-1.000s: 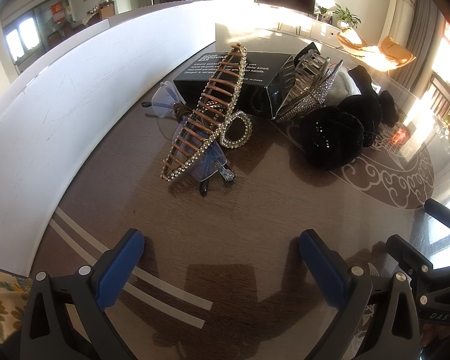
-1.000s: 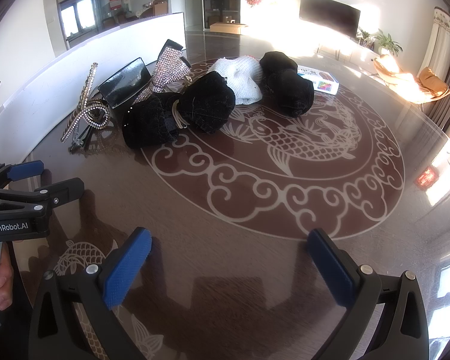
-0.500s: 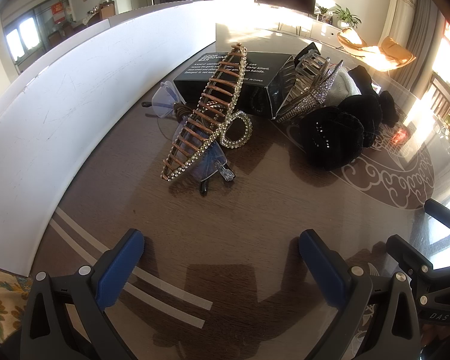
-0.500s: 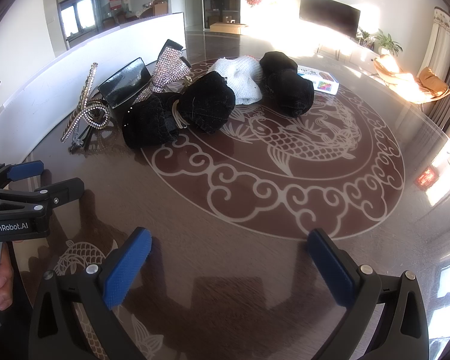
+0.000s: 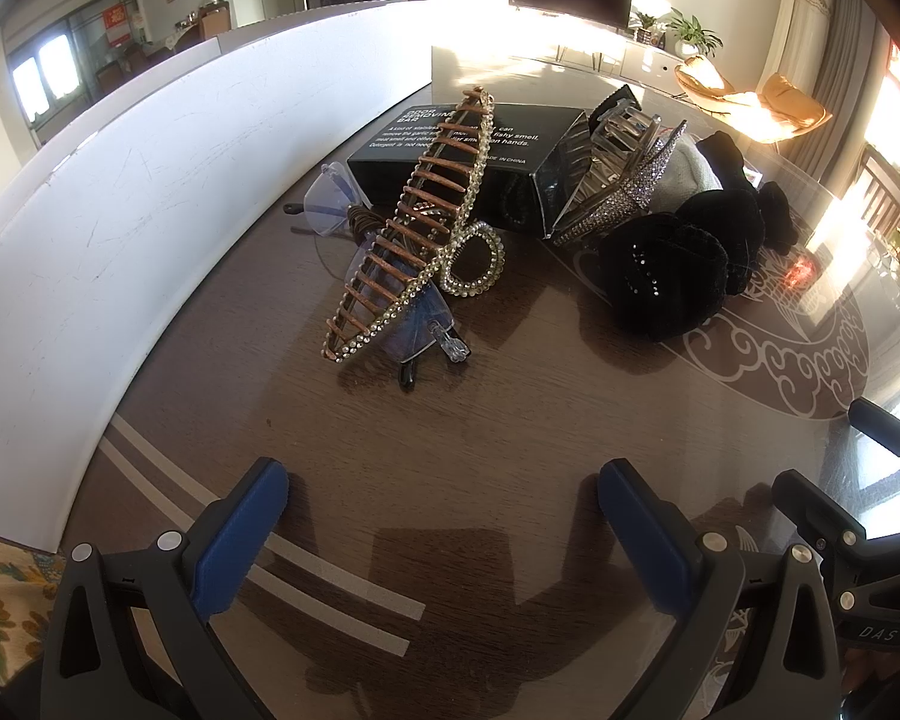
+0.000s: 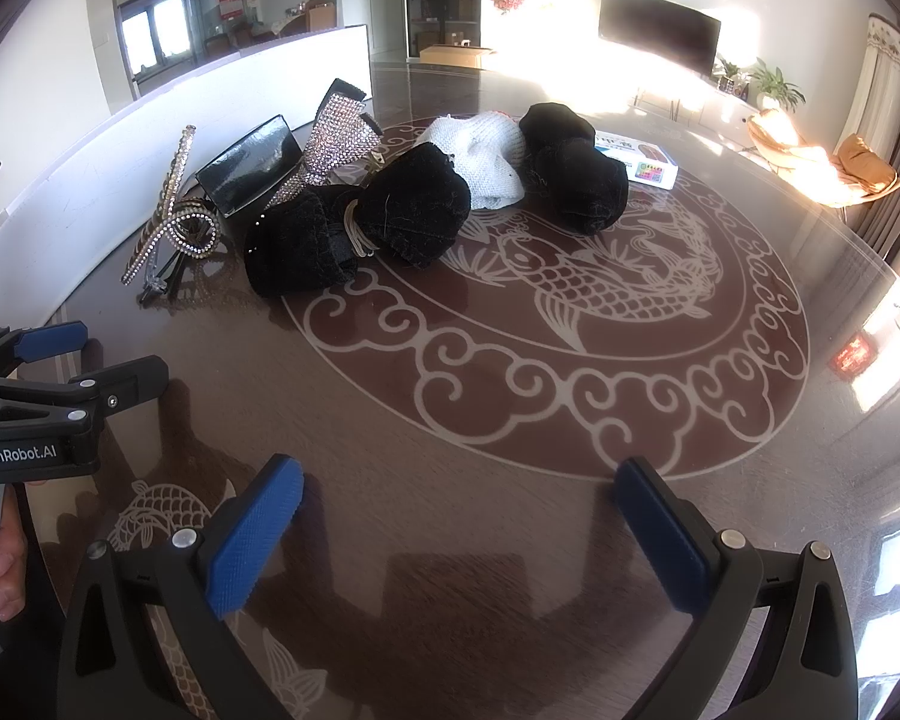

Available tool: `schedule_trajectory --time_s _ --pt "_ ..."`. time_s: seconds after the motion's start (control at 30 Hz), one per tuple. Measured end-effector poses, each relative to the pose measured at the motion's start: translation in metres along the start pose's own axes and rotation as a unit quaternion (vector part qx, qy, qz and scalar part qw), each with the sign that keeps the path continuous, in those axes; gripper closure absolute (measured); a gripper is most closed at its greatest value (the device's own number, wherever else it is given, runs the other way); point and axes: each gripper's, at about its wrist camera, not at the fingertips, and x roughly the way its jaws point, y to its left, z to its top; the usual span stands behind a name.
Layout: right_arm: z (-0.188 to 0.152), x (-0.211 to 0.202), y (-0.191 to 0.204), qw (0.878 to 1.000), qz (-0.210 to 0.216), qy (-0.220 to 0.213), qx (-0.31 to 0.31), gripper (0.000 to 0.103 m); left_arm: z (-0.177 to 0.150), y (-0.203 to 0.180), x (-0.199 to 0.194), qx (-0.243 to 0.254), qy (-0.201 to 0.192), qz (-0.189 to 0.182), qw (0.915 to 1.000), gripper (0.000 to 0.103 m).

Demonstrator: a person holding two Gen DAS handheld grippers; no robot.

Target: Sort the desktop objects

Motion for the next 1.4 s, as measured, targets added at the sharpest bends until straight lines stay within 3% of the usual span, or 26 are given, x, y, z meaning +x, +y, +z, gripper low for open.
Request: schedule_trajectory --time_s 0.63,0.73,0.87,0.93,1.03,1.2,1.3,1.4 --pt "0.0 0.0 0.0 1.0 0.0 0.0 0.0 0.0 -0.001 0.001 -0.001 -0.002 0.003 -0.006 1.0 0.0" --pt "0.0 0.0 0.0 1.0 0.0 0.0 0.0 0.0 -0.002 0.018 -0.014 -0.043 -0.019 -0.072 0.9963 0.0" --pt "0.0 0.0 0.0 1.0 0.0 0.0 0.0 0.0 -0.004 0.054 -0.036 -0.123 -0.071 -0.128 0.9815 0.0" --pt "0.0 0.0 0.0 1.0 0.0 0.0 0.0 0.0 -0.006 0.067 -0.036 -0.149 -0.069 -0.157 0.9739 0.0" --pt "0.0 0.0 -0.001 1.0 0.001 0.0 0.0 0.0 -0.01 0.072 -0.033 -0.155 -0.056 -0.17 0.9715 0.0" --pt "0.0 0.0 -0.001 1.0 0.001 0.0 0.0 0.0 0.002 0.066 -0.03 -0.114 -0.046 -0.147 0.9814 0.0" --pt "0.0 0.0 -0.001 1.0 0.001 0.0 0.0 0.0 0.02 0.055 -0.03 -0.041 -0.045 -0.092 0.9939 0.005" --pt "0.0 0.0 -0.001 1.0 0.001 0.0 0.0 0.0 0.035 0.047 -0.021 0.025 -0.046 -0.066 0.9964 0.005"
